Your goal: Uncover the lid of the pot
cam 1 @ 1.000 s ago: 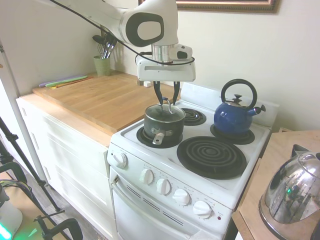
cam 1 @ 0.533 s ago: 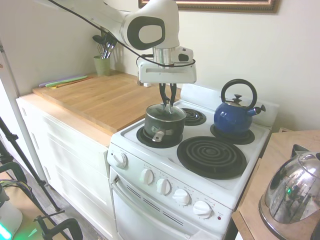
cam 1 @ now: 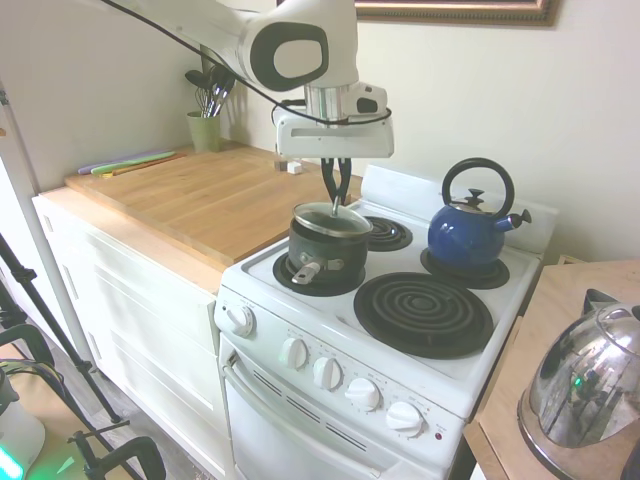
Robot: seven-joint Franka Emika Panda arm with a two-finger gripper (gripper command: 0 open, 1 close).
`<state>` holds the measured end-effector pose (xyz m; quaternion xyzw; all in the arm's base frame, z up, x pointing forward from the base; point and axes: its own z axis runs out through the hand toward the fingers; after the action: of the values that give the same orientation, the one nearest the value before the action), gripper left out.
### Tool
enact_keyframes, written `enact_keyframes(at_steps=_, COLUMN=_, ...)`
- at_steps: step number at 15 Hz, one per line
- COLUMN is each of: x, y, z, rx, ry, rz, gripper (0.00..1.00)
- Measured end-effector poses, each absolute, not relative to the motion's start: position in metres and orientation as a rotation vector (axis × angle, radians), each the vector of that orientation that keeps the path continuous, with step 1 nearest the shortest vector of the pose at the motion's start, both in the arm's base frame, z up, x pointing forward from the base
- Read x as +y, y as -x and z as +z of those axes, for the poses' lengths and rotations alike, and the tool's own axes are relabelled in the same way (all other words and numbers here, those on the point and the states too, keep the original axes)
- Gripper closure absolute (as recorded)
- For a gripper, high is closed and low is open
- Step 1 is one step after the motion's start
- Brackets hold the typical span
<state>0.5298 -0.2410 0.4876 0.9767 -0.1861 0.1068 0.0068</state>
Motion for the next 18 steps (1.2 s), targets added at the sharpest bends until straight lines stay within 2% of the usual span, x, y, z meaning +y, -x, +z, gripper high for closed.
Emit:
enact_keyframes(at_steps=2, x=-0.230, y=-0.521, z=0.514, rx=-0.566, ry=-3.052, rz=0.388, gripper=1.00)
enact_keyframes(at_steps=5, x=-0.158, y=-0.506, z=0.565, rx=-0.513, ry=-3.038, rz=0.450, gripper=1.00)
enact_keyframes(at_steps=9, x=-0.033, y=-0.528, z=0.596, rx=-0.554, ry=-3.011, rz=0.358, gripper=1.00)
enact_keyframes(at_steps=14, x=0.119, y=-0.600, z=0.552, rx=-0.654, ry=-2.970, rz=0.187, gripper=1.00)
enact_keyframes(at_steps=18, x=0.212, y=-0.619, z=0.506, rx=-0.746, ry=-2.891, rz=0.124, gripper=1.00)
